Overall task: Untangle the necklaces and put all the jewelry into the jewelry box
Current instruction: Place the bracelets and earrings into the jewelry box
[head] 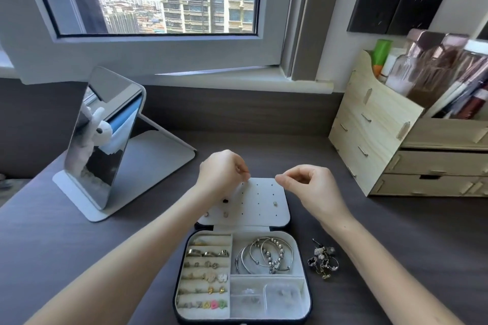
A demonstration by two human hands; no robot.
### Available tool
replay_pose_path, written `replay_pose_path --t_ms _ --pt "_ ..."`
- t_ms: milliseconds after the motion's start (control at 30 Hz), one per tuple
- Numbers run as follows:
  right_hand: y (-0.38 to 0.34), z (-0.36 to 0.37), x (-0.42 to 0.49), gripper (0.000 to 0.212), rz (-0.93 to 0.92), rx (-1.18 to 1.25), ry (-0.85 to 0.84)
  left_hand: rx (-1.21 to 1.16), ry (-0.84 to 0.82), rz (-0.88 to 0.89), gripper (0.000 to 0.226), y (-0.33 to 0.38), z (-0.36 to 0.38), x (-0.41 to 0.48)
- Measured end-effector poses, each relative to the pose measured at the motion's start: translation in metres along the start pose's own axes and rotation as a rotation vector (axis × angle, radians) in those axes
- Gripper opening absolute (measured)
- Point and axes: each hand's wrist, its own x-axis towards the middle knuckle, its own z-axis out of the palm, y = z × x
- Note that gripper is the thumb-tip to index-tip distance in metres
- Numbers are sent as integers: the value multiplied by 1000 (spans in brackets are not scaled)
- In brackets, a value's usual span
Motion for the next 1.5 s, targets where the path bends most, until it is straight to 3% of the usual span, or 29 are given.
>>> replay_pose_path --t_ms 200,367,500,667,833,967,1167,1500 --pt "7 1 -2 11 13 30 -5 63 -1 -54 21 8 5 8" --pt "8 1 -3 10 28 71 15 -109 52 -43 11 2 5 9" --pt "5 -3 -8 4 3 140 64 -232 140 69 6 7 -17 -2" --pt "-12 -12 -21 17 -33 313 77 -378 -2 126 8 15 -59 -18" --pt "-24 -12 -36 14 -123 320 70 -464 -116 84 6 29 -84 -32" --pt "-26 -11 -44 13 -234 218 147 -480 -126 74 6 31 -81 -38" --pt "-11 -3 -38 8 -577 -155 298 -518 -123 27 6 30 -78 -37" --pt "-6 1 -32 6 -634 -133 298 -544 -120 5 6 28 -76 -33"
